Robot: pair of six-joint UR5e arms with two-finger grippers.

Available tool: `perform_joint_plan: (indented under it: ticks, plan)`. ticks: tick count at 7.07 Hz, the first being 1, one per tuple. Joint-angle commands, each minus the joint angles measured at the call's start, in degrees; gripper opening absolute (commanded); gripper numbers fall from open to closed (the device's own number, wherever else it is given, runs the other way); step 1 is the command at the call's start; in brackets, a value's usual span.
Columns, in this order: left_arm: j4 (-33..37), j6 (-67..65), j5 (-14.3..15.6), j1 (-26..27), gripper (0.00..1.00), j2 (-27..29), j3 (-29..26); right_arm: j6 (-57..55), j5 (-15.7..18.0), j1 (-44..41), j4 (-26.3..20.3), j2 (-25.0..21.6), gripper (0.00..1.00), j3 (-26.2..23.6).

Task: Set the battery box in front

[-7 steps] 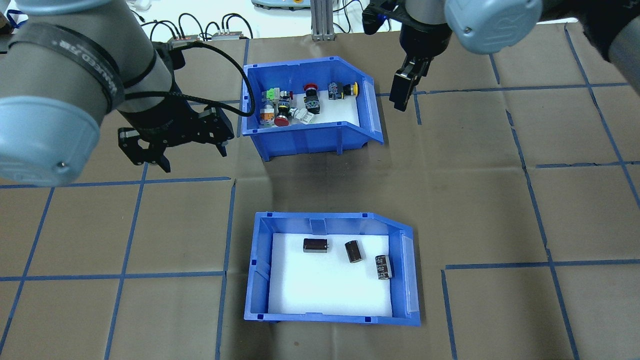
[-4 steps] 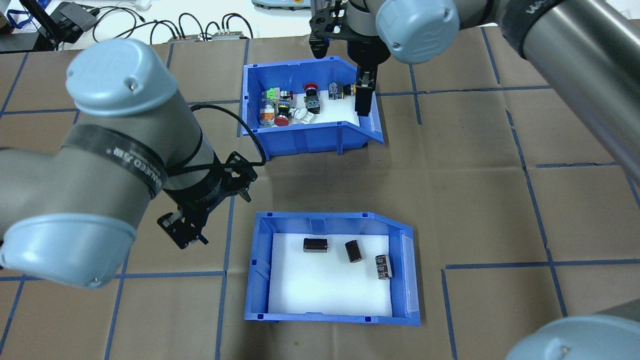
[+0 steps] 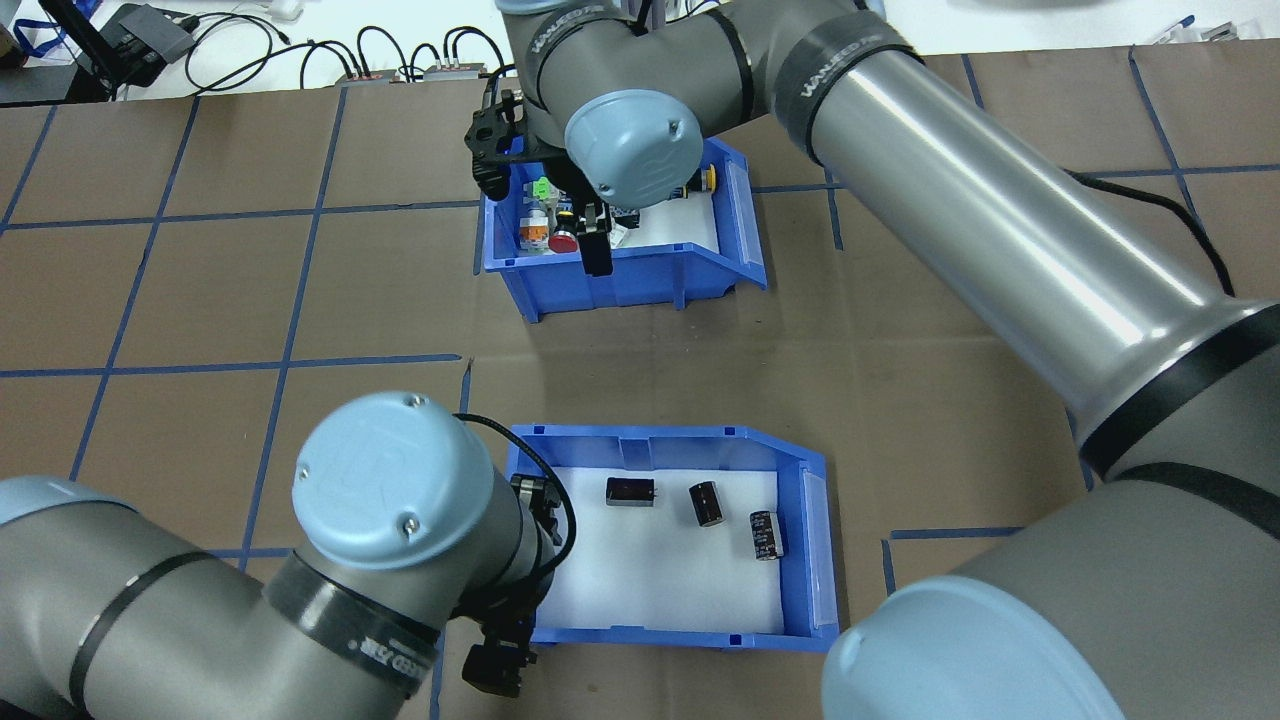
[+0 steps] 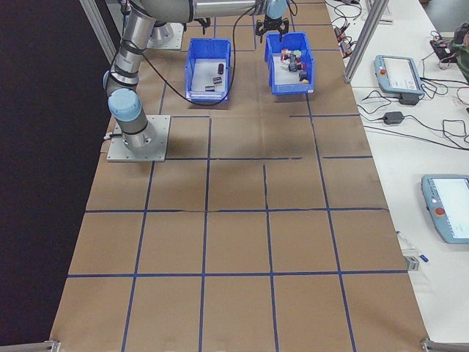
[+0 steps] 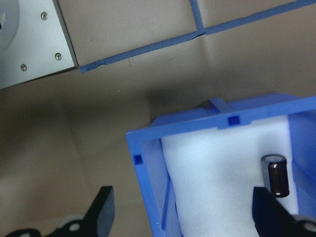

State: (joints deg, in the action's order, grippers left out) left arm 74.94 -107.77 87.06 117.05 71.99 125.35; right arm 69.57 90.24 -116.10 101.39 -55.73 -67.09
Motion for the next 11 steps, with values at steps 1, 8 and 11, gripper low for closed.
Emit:
perform_joint_plan:
  ticks: [1,8,11]
  plan:
    - [-5.2,-10.5,-4.7,3.7,0.98,0.2,3.5,-0.1,0.1,-1.2,0.3,2.1,1.00,-1.1]
    - [-26.2,-19.7,-5.6,7.0,0.97,5.5,12.5,-0.2,4.6,-0.7,6.5,5.5,0.27,-0.4]
    - [-28.5,-19.1,-5.3,7.3,0.46,7.7,13.8,-0.1,4.6,-0.5,6.5,4.5,0.05,0.1]
